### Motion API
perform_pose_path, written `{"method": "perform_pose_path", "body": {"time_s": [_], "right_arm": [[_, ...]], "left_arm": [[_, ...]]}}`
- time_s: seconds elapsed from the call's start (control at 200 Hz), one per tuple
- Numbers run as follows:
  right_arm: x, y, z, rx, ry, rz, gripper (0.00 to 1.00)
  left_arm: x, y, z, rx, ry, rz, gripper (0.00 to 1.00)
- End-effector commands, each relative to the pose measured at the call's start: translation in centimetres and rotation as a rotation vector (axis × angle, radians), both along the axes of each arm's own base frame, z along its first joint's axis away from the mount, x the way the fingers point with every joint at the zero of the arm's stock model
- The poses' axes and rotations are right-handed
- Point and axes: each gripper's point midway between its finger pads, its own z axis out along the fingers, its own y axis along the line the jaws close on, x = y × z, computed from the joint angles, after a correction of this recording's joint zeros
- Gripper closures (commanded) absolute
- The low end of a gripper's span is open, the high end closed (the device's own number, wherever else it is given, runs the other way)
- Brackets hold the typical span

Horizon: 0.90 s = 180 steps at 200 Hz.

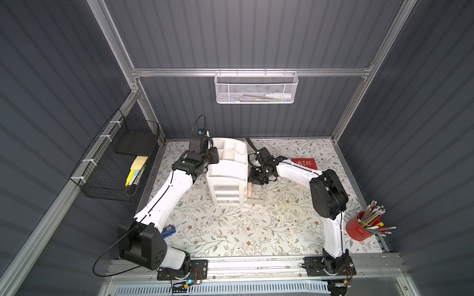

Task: Take the postcards out of the drawer
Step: Pick up the postcard from the drawer.

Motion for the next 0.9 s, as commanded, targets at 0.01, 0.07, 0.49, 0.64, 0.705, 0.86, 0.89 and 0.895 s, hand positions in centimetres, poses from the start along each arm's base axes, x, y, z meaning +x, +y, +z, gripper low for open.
{"method": "perform_pose_path", "body": {"time_s": [0.01,0.07,0.49,0.64,0.705,0.86,0.89,0.895], "right_arm": [[-0.03,0.63,1.19,0.042,-0.021,0.015,0.72],[-0.05,0.66,1.20,0.043,-0.022,0.016,0.75],[-0.20,0.54,0.94,0.044,-0.009,0.012,0.84],[0.30,0.94,0.91,0.062,-0.025,0.011,0.84],[0.31,1.10,0.77,0.069,-0.020,0.012,0.84],[0.41,1.38,0.62,0.084,-0.016,0.009,0.84],[0.42,1.45,0.64,0.087,-0.016,0.010,0.84],[0.42,1.40,0.60,0.087,-0.014,0.009,0.84]], "left_arm": [[-2.64,1.65,-8.21,0.167,0.248,-0.029,1.00],[-2.62,1.65,-8.29,0.168,0.250,-0.029,1.00],[-2.61,1.67,-8.12,0.168,0.245,-0.029,1.00],[-2.64,1.65,-8.20,0.168,0.247,-0.030,1.00],[-2.64,1.68,-8.19,0.169,0.247,-0.030,1.00],[-2.65,1.67,-8.18,0.170,0.247,-0.031,1.00],[-2.66,1.66,-8.15,0.169,0.246,-0.031,1.00],[-2.65,1.67,-8.15,0.170,0.245,-0.031,1.00]]}}
